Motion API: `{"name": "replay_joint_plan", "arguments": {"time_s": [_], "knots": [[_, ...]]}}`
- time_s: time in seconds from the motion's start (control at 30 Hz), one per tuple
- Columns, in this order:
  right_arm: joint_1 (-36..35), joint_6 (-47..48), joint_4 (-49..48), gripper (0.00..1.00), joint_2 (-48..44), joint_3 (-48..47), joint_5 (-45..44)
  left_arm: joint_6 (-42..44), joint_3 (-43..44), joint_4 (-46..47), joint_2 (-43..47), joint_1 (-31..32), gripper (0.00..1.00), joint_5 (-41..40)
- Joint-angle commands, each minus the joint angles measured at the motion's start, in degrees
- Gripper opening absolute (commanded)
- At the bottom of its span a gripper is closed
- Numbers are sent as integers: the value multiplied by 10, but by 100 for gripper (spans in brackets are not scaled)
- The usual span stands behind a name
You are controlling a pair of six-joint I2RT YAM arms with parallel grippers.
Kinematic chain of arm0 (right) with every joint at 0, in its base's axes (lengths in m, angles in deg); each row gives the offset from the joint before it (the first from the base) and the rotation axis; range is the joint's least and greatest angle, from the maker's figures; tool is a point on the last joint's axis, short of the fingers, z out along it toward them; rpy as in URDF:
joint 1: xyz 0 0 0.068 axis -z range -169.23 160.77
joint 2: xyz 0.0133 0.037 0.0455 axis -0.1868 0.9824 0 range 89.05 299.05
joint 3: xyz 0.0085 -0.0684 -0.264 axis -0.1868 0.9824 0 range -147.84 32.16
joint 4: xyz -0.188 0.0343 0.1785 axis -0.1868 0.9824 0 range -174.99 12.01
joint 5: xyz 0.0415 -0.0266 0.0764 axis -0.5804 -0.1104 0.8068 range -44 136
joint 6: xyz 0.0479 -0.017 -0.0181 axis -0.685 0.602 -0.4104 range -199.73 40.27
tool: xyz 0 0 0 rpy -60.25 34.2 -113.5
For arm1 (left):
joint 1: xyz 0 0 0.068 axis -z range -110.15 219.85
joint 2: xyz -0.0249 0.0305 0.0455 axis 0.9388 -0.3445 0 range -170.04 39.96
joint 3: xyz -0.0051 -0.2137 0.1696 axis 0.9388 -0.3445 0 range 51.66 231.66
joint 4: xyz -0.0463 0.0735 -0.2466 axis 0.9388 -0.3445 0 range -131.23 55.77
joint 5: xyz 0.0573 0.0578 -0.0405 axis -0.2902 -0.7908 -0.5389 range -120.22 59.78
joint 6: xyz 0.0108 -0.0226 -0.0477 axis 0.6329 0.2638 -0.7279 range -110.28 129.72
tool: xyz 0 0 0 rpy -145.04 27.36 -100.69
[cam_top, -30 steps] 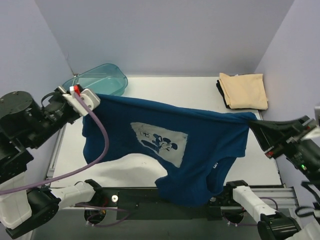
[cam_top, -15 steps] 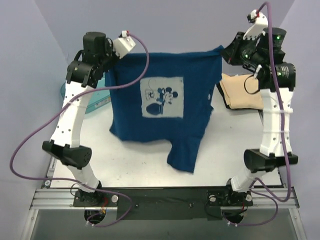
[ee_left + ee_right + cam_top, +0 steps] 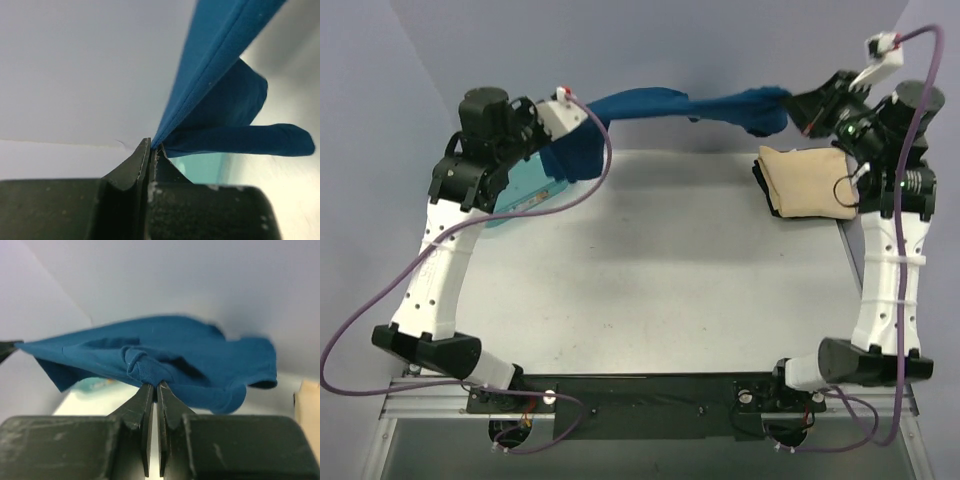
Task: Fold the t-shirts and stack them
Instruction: Flatten out the tshirt
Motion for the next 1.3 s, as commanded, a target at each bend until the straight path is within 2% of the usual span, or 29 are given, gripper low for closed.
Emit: {"name": "replay_joint_plan", "arguments": {"time_s": [0.0,0.03,0.1,0.17,0.23,0.27,0.33,0.43,0.57,0.63,0.67,0.73,0.8,0.87,0.9,0.97,1.13,1.2,1.27], "knots": [[-17,103,4,0,-116,220,42,76,-140,-47,64,1,0,58],[-32,139,20,0,-134,300,36,81,-192,-56,72,15,0,60],[-62,183,78,0,-184,401,-9,106,-281,-83,97,46,0,60],[-103,193,127,0,-222,496,-62,123,-368,-102,124,85,1,60],[-117,171,146,0,-254,590,-80,119,-438,-127,138,122,22,72],[-119,157,152,0,-271,649,-90,107,-455,-134,138,134,45,86],[-117,118,161,0,-285,717,-123,80,-492,-157,139,161,81,111],[-113,71,175,0,-275,765,-138,63,-528,-186,150,162,84,139],[-112,66,233,0,-180,740,-144,47,-598,-158,182,157,82,96],[-110,64,254,0,-147,721,-139,52,-640,-143,194,154,74,50],[-110,64,260,0,-142,717,-140,58,-666,-137,196,141,67,44],[-106,60,276,0,-141,712,-144,79,-695,-130,202,113,61,41],[-104,61,300,0,-152,709,-141,105,-720,-123,211,91,61,41],[-104,53,332,0,-173,706,-139,124,-751,-107,222,86,66,28],[-104,47,353,0,-187,711,-136,131,-761,-84,229,86,73,18],[-108,32,373,1,-212,734,-110,138,-784,-40,229,86,79,-2],[-142,-60,402,2,-260,778,-88,158,-833,76,201,82,82,-41],[-157,-88,433,8,-281,801,-93,167,-853,119,185,80,82,-60],[-173,-119,470,55,-310,823,-96,180,-864,140,170,76,78,-73]]}}
